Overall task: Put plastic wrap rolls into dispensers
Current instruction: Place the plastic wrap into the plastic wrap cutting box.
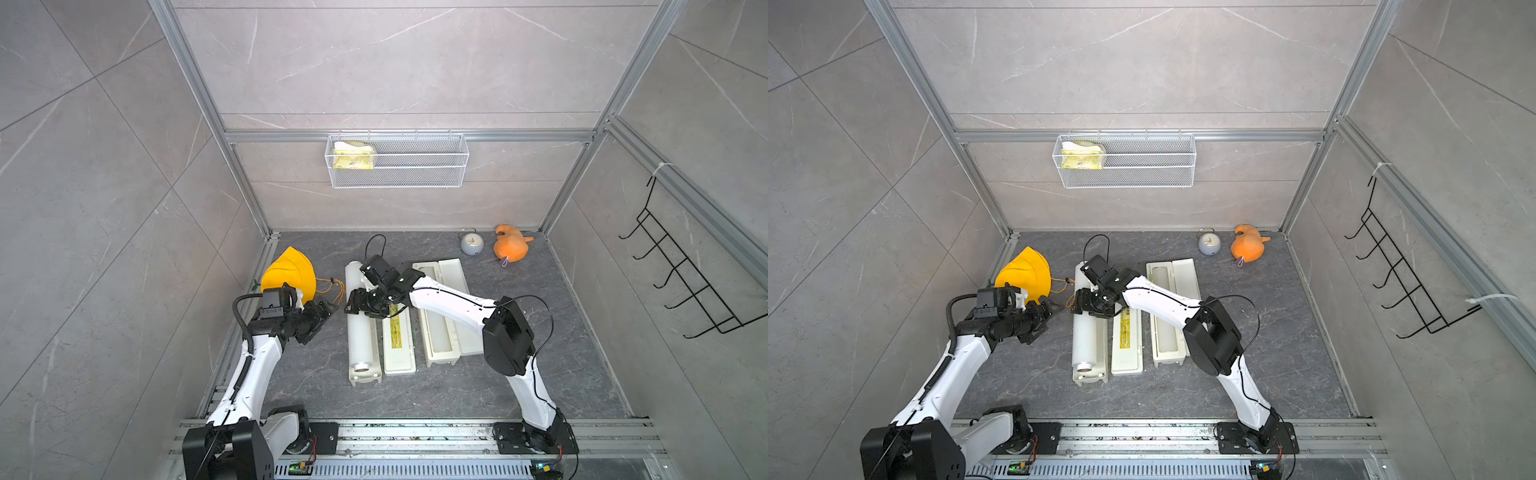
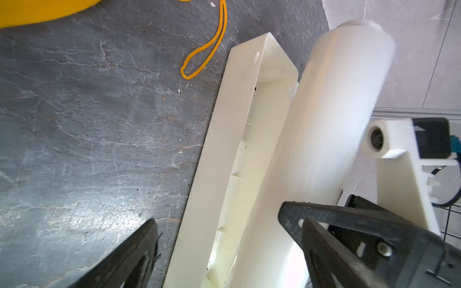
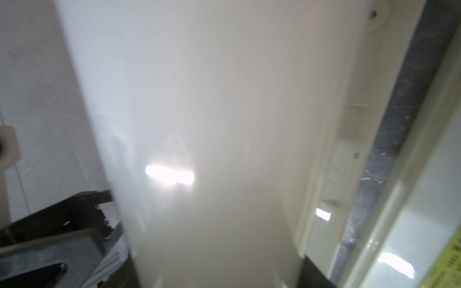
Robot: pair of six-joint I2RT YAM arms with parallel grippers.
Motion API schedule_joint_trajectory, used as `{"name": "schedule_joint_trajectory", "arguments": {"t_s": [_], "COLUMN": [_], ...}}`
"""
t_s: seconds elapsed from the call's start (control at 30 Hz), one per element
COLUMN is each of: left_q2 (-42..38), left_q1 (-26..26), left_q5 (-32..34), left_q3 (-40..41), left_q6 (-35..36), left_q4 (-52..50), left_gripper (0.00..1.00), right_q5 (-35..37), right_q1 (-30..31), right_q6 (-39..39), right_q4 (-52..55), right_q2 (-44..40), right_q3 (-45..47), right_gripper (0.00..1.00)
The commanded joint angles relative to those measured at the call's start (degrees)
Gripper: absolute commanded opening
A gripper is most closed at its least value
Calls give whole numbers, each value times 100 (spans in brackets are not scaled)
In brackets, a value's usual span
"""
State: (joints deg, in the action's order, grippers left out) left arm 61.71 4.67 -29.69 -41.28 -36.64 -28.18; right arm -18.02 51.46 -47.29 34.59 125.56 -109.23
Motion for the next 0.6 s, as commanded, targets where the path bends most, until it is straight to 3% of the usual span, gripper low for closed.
{"name": "schedule_joint_trajectory", "arguments": {"t_s": [0.0, 0.37, 0.57], "left_q2": [-107, -207, -196], "left_q1": [35, 51, 61], "left_q5": [-199, -303, -270], "left_q3": [82, 136, 146], "left_q6": [53, -49, -8], "left_q4": [45, 137, 95], "left_gripper": [91, 91, 91], "right_q5": [151, 466, 678], "right_q1": [92, 257, 325], "right_q6": [336, 249, 124], "right_q4": [122, 371, 549], "right_q2": [76, 500, 664], "right_q3": [-485, -643, -763], "right_gripper": [32, 32, 39]}}
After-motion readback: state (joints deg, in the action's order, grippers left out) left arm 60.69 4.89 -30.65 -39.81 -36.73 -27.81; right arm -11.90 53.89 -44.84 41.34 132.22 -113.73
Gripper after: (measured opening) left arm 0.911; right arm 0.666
